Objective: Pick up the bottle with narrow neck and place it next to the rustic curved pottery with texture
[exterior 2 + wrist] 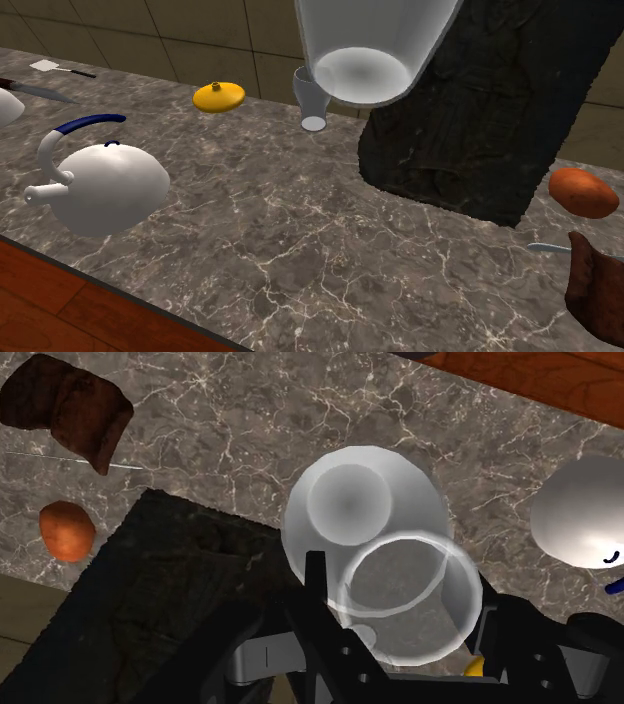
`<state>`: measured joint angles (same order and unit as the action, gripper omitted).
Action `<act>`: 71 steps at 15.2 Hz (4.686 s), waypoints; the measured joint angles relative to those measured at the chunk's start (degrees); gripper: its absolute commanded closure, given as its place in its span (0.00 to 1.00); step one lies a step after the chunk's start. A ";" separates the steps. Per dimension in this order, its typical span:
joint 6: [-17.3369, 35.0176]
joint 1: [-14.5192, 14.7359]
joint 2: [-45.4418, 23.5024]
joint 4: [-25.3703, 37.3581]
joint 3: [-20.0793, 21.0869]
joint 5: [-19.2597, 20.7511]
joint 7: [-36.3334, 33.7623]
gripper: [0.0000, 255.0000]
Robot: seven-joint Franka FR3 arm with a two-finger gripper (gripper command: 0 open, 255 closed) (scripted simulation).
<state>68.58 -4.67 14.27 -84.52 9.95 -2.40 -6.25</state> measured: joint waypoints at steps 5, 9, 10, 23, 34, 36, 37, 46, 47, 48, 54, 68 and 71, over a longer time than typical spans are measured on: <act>-0.38 -1.86 7.10 -6.86 -4.95 0.87 7.10 1.00; -0.85 -2.99 11.82 -11.13 -8.59 2.34 12.20 1.00; -1.13 -3.27 13.14 -12.17 -9.57 2.86 13.54 1.00; -2.43 -6.21 21.02 -17.79 -21.68 10.81 29.49 1.00; 5.08 -6.74 26.13 -30.38 -22.28 11.69 29.08 1.00; 6.56 -6.84 27.05 -32.78 -22.35 11.82 28.90 1.00; 7.22 -6.88 27.40 -33.79 -22.39 11.88 28.83 1.00; 13.38 -7.29 30.39 -42.93 -22.94 12.56 28.27 1.00; 13.97 -7.33 30.70 -43.83 -22.97 12.62 28.19 1.00; 14.70 -7.39 30.93 -44.79 -23.11 12.74 28.18 1.00; 18.69 -7.76 32.73 -50.57 -23.64 13.36 27.91 1.00; 28.56 -8.55 34.53 -62.25 -25.30 15.03 27.36 1.00; 30.87 -8.62 34.40 -64.45 -25.62 15.32 27.11 1.00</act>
<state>99.45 -13.30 48.67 -148.97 -15.67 12.93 20.86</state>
